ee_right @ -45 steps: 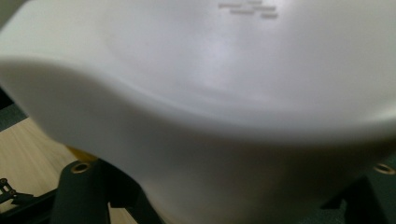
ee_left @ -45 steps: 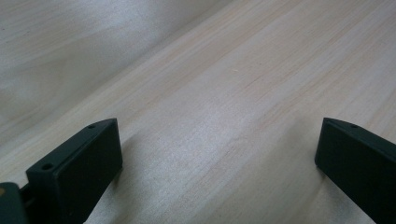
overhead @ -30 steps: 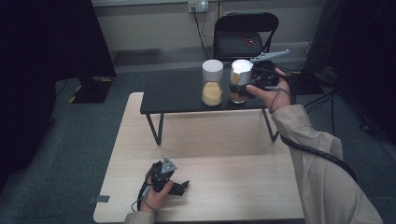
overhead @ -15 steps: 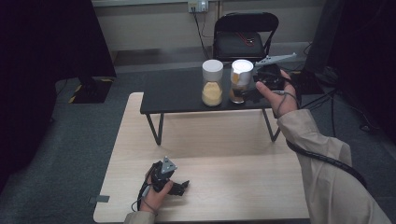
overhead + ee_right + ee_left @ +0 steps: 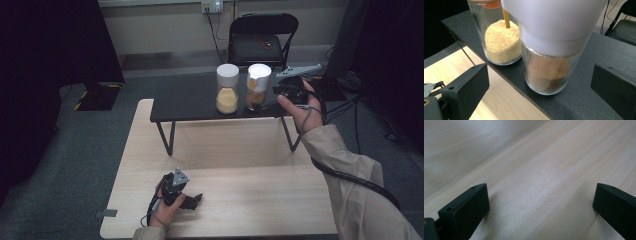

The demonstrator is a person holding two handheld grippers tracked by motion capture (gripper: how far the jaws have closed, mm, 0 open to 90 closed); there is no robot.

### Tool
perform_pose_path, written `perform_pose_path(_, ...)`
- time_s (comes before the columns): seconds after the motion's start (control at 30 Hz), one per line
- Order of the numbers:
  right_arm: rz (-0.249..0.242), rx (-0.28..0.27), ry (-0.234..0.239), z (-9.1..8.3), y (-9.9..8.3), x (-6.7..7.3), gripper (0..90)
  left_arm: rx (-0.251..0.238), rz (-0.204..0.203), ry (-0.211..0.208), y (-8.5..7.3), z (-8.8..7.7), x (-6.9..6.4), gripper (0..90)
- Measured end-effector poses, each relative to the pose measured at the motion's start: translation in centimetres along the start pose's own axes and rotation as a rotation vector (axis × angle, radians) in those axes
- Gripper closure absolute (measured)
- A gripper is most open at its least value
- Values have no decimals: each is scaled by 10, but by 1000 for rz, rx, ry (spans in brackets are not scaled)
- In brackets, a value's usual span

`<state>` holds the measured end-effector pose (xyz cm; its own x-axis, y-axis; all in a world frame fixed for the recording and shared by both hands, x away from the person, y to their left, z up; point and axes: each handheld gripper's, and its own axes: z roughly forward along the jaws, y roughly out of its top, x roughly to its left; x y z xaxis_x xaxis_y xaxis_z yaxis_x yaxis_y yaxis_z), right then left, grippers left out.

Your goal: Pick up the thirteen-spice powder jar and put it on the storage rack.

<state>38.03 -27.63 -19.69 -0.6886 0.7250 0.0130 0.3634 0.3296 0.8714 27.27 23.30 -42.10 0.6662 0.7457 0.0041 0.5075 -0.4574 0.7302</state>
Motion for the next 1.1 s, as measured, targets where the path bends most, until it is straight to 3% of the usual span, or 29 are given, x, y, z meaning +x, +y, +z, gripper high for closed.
perform_pose_path(0.3,-2,-10,34,-2,-19,4,6,-1,0,0,0,0,0,0)
perform_pose_path(0.57,29,-38,71,-4,-41,1,4,-1,0,0,0,0,0,0)
perform_pose_path(0.9,16,-36,77,-4,-70,3,3,0,1,0,0,0,0,0)
perform_pose_path(1.1,32,-38,106,-2,-89,3,4,0,1,0,0,0,0,0)
